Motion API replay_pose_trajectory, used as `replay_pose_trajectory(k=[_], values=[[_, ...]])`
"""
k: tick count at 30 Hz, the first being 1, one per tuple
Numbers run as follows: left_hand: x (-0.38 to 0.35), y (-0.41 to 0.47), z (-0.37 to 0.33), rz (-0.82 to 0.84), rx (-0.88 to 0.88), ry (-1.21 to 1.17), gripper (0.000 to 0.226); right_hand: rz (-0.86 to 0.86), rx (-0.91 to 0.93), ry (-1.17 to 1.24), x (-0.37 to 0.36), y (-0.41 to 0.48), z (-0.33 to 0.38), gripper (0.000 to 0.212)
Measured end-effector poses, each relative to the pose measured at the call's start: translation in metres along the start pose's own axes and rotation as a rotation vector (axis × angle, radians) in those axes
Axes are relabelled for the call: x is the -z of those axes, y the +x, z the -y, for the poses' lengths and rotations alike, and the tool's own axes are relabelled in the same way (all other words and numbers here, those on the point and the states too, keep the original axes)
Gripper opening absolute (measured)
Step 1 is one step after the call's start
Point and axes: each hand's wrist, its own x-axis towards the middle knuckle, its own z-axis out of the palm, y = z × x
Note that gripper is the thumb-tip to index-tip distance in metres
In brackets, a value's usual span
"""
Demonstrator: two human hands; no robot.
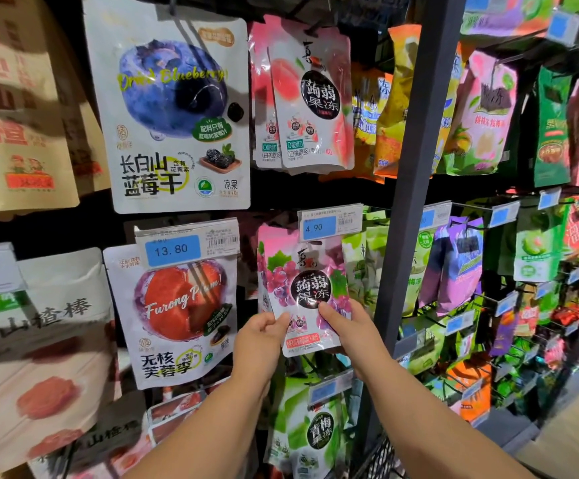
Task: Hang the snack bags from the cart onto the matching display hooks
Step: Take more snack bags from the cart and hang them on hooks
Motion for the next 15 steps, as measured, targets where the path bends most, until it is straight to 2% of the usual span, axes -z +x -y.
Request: replay_pose_trajectory(k=[7, 12, 15], values=[[-0.002, 0.015, 0.005, -0.050, 0.000, 0.052, 0.032, -0.004, -0.015, -0.043, -0.004, 0.015, -0.005, 0.026], [-0.003, 0.015, 0.006, -0.072, 0.001, 0.086, 0.026, -0.021, -0.048, -0.135, -0.003, 0.017, -0.014, 0.056], [-0.005, 0.010, 0.008, -0.086, 0.008, 0.054, 0.021, -0.041, -0.055, -0.191, 0.000, 0.012, -0.022, 0.065]])
